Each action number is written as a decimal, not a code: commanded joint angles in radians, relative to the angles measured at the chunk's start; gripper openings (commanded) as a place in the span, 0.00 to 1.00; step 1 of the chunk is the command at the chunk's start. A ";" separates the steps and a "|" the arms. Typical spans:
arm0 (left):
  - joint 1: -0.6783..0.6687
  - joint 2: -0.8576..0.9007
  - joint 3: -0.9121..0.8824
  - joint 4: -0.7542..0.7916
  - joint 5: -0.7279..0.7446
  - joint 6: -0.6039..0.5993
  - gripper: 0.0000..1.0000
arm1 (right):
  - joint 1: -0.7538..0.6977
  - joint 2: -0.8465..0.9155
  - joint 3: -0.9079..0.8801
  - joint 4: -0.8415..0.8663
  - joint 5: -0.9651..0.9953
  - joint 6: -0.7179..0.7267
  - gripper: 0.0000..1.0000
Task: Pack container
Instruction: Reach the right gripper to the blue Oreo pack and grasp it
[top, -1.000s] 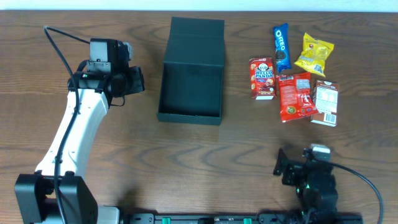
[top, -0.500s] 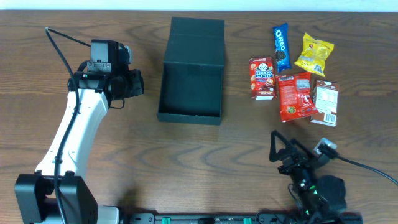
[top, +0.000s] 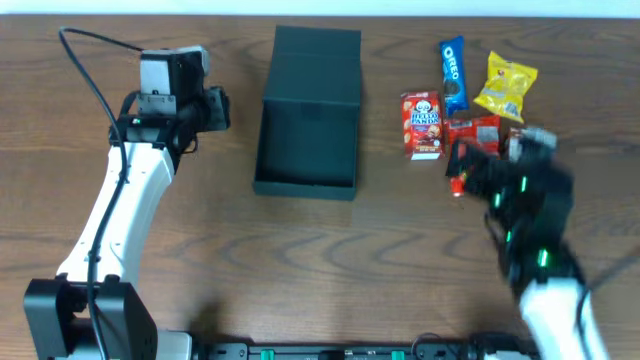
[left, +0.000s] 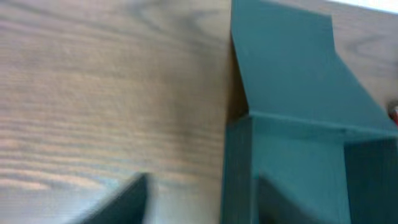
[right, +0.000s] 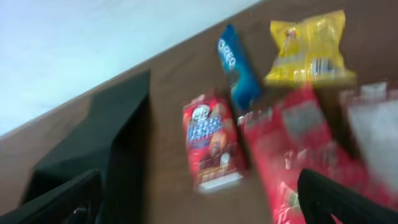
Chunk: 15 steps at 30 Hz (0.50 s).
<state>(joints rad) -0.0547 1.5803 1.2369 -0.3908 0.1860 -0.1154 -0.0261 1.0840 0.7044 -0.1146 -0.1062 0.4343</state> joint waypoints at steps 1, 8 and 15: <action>0.003 0.002 0.013 0.007 -0.040 0.008 0.95 | -0.013 0.209 0.208 -0.041 0.006 -0.222 0.99; 0.002 0.002 0.013 -0.021 -0.040 0.004 0.95 | -0.012 0.702 0.765 -0.254 0.100 -0.451 0.99; 0.003 0.002 0.013 -0.023 -0.066 0.005 0.95 | -0.011 1.133 1.297 -0.461 0.132 -0.489 0.99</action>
<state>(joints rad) -0.0551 1.5822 1.2369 -0.4118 0.1486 -0.1150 -0.0319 2.1300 1.8847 -0.5457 0.0002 -0.0093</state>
